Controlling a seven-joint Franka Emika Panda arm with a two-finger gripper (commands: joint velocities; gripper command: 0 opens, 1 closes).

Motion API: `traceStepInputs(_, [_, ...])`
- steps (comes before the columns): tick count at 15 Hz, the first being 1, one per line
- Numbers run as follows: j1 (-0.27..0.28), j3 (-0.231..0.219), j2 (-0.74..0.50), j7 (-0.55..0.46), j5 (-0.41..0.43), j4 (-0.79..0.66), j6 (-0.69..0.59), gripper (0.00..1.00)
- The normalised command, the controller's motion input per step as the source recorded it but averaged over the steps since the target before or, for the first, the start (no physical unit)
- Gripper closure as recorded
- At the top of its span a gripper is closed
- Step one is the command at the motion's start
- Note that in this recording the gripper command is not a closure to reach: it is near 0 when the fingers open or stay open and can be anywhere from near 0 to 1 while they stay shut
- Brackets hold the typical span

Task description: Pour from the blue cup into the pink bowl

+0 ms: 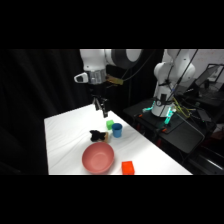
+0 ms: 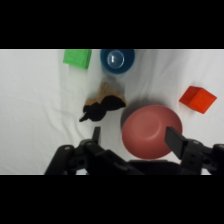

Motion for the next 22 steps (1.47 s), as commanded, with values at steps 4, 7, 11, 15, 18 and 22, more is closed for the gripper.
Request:
traceStepInputs(4, [-0.015,0.031,0.0,0.03,-0.013,0.02,-0.02,0.0])
traceStepInputs(7, [0.0,0.033,-0.12,0.09,-0.043,-0.11,0.06,0.0])
traceStepInputs(11, [-0.015,0.02,-0.36,0.06,0.011,-0.42,0.21,0.0])
traceStepInputs(15, [-0.024,0.013,-0.41,0.05,0.087,-0.52,0.32,0.0])
traceStepInputs(18, [-0.025,0.007,-0.28,0.02,0.162,-0.49,0.43,0.0])
traceStepInputs(22, [-0.031,-0.002,-0.12,-0.03,0.226,-0.39,0.44,0.0])
